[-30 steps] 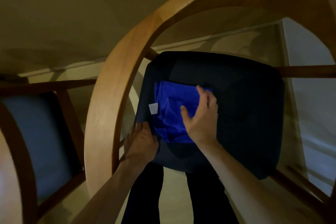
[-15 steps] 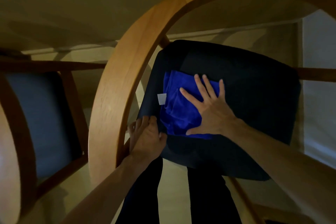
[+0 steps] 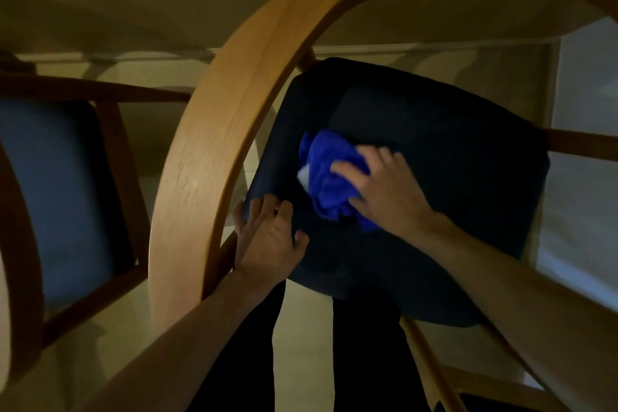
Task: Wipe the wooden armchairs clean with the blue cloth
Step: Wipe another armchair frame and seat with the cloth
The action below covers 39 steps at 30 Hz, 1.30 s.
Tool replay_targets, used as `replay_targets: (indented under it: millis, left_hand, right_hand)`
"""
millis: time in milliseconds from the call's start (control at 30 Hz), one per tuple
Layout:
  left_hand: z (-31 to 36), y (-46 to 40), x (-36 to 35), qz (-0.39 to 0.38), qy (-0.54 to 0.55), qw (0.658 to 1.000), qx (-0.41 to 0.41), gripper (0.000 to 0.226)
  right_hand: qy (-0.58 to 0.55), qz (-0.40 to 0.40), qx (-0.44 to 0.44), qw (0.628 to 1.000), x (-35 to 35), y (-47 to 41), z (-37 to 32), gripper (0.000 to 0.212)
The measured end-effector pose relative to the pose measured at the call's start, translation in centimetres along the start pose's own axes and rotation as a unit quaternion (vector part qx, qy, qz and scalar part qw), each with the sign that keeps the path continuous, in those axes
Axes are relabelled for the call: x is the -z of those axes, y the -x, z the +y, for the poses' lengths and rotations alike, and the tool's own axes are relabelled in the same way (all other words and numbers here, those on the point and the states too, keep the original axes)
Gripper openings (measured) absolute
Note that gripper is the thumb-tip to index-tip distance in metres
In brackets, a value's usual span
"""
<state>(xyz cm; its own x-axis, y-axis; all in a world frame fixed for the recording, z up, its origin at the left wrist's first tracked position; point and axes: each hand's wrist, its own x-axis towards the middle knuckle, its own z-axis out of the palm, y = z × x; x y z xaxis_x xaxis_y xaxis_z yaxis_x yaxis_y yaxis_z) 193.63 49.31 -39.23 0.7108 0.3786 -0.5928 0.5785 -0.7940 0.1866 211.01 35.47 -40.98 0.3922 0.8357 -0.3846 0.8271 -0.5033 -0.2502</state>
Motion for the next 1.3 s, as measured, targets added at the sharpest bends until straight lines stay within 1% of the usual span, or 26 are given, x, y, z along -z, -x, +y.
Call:
replay_targets:
  millis: [67,133,200,233,267,333,367,467,567,633,733,767,833,900,967,1000,1033,1067,1100,1133,1200,1233,1300]
  left_hand:
    - [0.2,0.1,-0.2,0.009,-0.017,1.000,-0.019,0.036]
    - [0.3,0.2,-0.4,0.005,-0.024,0.999,-0.025,0.036]
    - [0.3,0.3,-0.6,0.003,-0.025,0.999,-0.020,0.039]
    - [0.3,0.2,-0.7,0.005,-0.024,1.000,-0.010,0.042]
    - [0.2,0.2,-0.7,0.007,-0.023,1.000,0.006,0.046]
    - [-0.1,0.2,-0.8,0.006,-0.016,0.999,0.051,0.053]
    - [-0.2,0.3,-0.9,0.006,-0.017,0.997,0.076,0.055]
    - [-0.1,0.2,-0.7,0.003,-0.023,0.991,0.131,0.055]
    - [-0.1,-0.1,-0.3,0.015,0.002,0.988,0.153,0.052]
    - [0.0,-0.1,0.1,0.041,0.007,0.988,0.150,0.046]
    - [0.1,0.2,0.6,0.070,-0.008,0.987,0.146,0.039]
    - [0.0,0.2,0.7,0.068,-0.009,0.987,0.145,0.042]
    - [0.0,0.0,0.7,0.050,0.005,0.987,0.153,0.055]
    - [-0.1,0.0,0.3,0.044,0.013,0.987,0.153,0.058]
    - [0.0,0.1,-0.1,0.047,0.011,0.991,0.123,0.052]
    - [0.0,0.1,-0.2,0.051,0.013,0.993,0.102,0.052]
    - [0.0,0.0,-0.2,0.055,0.026,0.995,0.084,0.052]
    - [0.1,-0.2,-0.2,0.061,0.045,0.995,0.068,0.052]
    - [0.1,-0.4,-0.2,0.067,0.062,0.995,0.050,0.053]
    - [0.2,-0.6,0.0,0.071,0.071,0.994,0.033,0.055]
    - [0.5,-1.0,0.2,0.069,0.072,0.995,0.003,0.058]
    - [0.7,-1.2,0.4,0.068,0.071,0.995,-0.004,0.058]
    - [1.0,-1.7,0.7,0.066,0.065,0.996,-0.014,0.056]
  right_hand:
    - [-0.049,0.077,-0.066,0.994,2.6,-2.1,2.5,0.080]
    - [-0.067,0.136,-0.127,0.980,4.9,-4.9,5.7,0.082]
    - [-0.092,0.157,-0.195,0.964,6.7,-8.2,8.4,0.076]
    - [-0.098,0.150,-0.221,0.959,7.3,-9.8,9.0,0.072]
    - [-0.093,0.121,-0.229,0.961,7.4,-11.1,9.0,0.068]
    - [-0.075,0.039,-0.193,0.977,6.2,-12.1,6.8,0.063]
    - [-0.076,0.020,-0.178,0.981,4.9,-11.9,5.1,0.062]
    - [-0.102,0.074,-0.197,0.972,1.8,-9.9,0.8,0.060]
    - [-0.108,0.078,-0.142,0.981,-0.4,-6.4,-1.8,0.060]
    - [-0.134,0.049,-0.102,0.984,-2.4,-3.2,-3.8,0.062]
    - [-0.149,-0.019,-0.039,0.988,-5.1,2.3,-6.8,0.061]
    - [-0.152,-0.039,-0.018,0.987,-5.8,4.0,-7.4,0.059]
    - [-0.175,-0.076,0.014,0.982,-6.6,6.6,-7.8,0.054]
    - [-0.196,-0.115,0.032,0.973,-6.7,7.6,-7.9,0.051]
    - [-0.207,-0.142,0.051,0.967,-6.0,7.1,-7.1,0.050]
    - [-0.209,-0.144,0.057,0.965,-5.2,6.5,-6.3,0.050]
    - [-0.212,-0.129,0.053,0.967,-4.2,5.9,-5.2,0.052]
    - [-0.213,-0.094,0.032,0.972,-3.0,5.2,-3.8,0.057]
    - [-0.218,-0.042,-0.007,0.975,-1.6,4.3,-2.2,0.064]
    - [-0.234,0.015,-0.061,0.970,-0.2,3.2,-0.3,0.072]
    - [-0.278,0.103,-0.173,0.939,2.4,0.5,4.1,0.086]
    - [-0.282,0.122,-0.221,0.926,3.4,-1.2,6.4,0.090]
    - [-0.259,0.107,-0.298,0.912,5.0,-4.4,10.5,0.095]
